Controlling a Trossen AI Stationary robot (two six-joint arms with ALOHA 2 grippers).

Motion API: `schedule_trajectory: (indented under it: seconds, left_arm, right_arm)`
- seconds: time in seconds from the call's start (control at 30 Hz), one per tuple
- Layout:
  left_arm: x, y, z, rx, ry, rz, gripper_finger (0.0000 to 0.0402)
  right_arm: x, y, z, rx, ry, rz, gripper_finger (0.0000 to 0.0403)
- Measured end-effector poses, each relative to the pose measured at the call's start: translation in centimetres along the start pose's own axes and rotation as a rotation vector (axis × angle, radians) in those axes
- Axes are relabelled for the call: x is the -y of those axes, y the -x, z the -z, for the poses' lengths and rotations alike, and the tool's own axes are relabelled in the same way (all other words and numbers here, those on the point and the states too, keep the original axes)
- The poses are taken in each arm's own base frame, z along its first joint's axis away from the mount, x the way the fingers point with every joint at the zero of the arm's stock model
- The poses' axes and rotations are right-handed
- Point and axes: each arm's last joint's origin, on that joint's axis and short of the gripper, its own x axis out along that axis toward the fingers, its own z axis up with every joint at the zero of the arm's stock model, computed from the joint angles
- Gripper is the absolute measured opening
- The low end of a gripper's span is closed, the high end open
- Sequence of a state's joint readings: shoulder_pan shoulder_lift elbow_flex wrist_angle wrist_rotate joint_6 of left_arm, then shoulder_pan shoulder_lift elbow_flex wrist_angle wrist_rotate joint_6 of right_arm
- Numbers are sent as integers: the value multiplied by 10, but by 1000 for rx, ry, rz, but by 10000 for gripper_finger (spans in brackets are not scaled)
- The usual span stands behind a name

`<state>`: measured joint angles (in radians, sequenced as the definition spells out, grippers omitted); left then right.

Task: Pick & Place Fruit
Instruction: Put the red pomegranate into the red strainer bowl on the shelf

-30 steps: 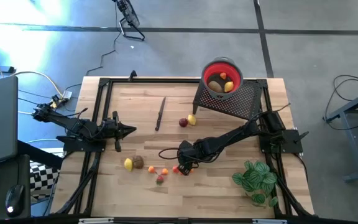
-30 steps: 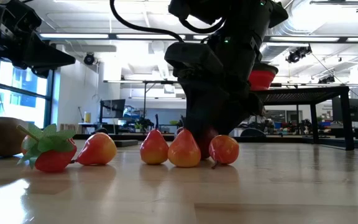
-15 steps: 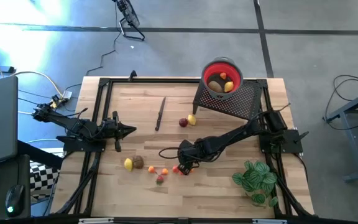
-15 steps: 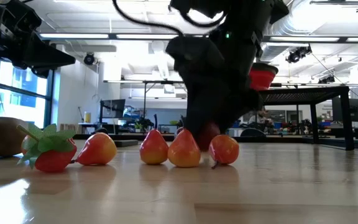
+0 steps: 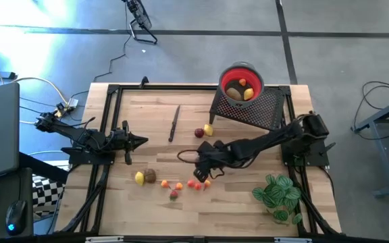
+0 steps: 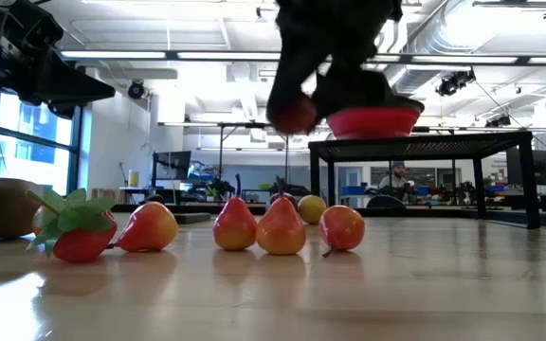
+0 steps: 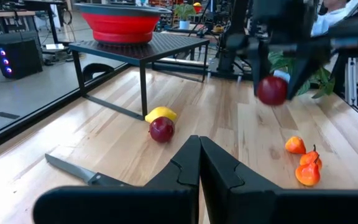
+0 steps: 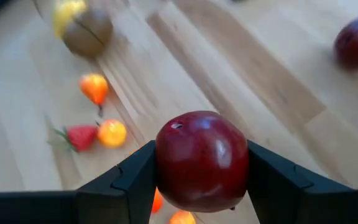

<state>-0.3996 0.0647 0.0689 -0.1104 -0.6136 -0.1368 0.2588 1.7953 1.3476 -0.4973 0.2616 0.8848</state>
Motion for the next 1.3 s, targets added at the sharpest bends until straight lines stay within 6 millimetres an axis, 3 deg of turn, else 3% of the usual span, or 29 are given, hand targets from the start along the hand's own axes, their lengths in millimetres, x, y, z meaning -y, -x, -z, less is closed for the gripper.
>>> schedule_trajectory:
  seconds: [0.33,0.57,1.03,1.3]
  left_arm:
    - [0,0,0,1,-62,-6,0]
    - [0,0,0,1,-53,-7,0]
    - [0,0,0,2,-64,-10,0]
    - [-1,0,-1,9,-169,-24,0]
  right_arm:
    - [7,47,-20,137,50,7,201]
    - [31,69,-49,217,93,38,201]
    - [86,60,-96,221,116,120,201]
    - [118,75,-116,268,77,181,201]
